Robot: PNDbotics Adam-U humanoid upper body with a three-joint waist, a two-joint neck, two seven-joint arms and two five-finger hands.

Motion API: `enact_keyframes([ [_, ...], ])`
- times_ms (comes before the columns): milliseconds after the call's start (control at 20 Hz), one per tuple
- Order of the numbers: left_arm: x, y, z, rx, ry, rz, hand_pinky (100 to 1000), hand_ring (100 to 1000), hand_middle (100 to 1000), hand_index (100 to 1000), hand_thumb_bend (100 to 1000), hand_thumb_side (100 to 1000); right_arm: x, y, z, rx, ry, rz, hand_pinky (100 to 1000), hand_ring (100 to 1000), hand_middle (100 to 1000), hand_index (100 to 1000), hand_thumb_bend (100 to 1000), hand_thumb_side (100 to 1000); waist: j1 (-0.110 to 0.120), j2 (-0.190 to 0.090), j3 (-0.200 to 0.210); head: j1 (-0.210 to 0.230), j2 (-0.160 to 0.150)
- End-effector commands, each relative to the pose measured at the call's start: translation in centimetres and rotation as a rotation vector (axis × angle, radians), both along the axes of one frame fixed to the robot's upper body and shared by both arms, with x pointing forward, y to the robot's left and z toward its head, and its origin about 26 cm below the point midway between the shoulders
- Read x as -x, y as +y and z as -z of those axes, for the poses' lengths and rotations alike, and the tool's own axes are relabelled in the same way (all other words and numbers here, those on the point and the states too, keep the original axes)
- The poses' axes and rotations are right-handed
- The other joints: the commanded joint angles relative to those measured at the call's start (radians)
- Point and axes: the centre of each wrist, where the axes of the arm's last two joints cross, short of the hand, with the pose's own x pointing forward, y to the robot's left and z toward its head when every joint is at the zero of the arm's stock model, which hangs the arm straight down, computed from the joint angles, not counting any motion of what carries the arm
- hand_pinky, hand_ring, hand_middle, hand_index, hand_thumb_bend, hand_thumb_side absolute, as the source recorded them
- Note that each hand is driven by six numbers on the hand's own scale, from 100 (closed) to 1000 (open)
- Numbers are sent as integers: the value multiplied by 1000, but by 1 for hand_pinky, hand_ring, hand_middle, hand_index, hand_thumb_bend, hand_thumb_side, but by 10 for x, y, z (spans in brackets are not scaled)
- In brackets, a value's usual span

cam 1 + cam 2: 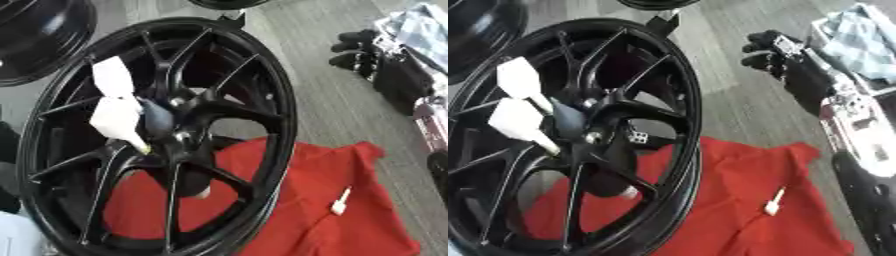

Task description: Pull the pin out of the wheel hub.

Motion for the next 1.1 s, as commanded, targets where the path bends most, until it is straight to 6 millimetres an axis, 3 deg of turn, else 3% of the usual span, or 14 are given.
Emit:
enact_keyframes([
  [50, 14, 43, -7, 31, -21, -158, 729, 530, 322, 200, 175, 100, 2, -6, -10, 31, -26, 22, 933, 762, 743, 823, 100, 743, -11, -24, 5, -6, -2],
  [350, 19, 75, 28, 35, 42, -288, 733, 543, 355, 257, 198, 100, 4, -8, -10, 24, -30, 37, 933, 762, 743, 823, 100, 743, -15, -22, 11, -7, 1],
  [450, 20, 78, 36, 29, 56, -301, 757, 577, 459, 394, 221, 100, 4, -9, -10, 22, -31, 39, 933, 762, 743, 823, 100, 742, -16, -22, 13, -8, 1],
  [550, 22, 81, 43, 27, 70, -309, 837, 724, 661, 649, 352, 100, 4, -9, -10, 20, -31, 41, 933, 762, 743, 823, 100, 742, -17, -23, 15, -12, 0],
  [650, 23, 83, 47, 12, 86, -323, 884, 806, 764, 786, 477, 105, 4, -9, -9, 19, -31, 42, 933, 762, 743, 823, 100, 741, -18, -24, 16, -14, 0],
  [750, 24, 86, 50, -8, 97, -346, 911, 841, 808, 852, 590, 328, 4, -10, -9, 19, -31, 42, 933, 762, 743, 823, 100, 741, -18, -24, 17, -16, 0],
  [850, 25, 88, 52, -33, 107, -373, 920, 853, 818, 870, 630, 479, 4, -9, -10, 18, -31, 41, 933, 762, 742, 823, 100, 742, -19, -24, 16, -17, -1],
  [950, 23, 88, 57, -49, 131, -373, 914, 846, 812, 868, 606, 533, 4, -9, -10, 18, -31, 38, 933, 762, 742, 823, 100, 741, -19, -24, 14, -17, -3],
  [1100, 23, 87, 58, -47, 153, -353, 912, 846, 811, 870, 584, 540, 4, -9, -10, 16, -32, 38, 933, 762, 742, 823, 100, 741, -19, -23, 13, -16, -4],
])
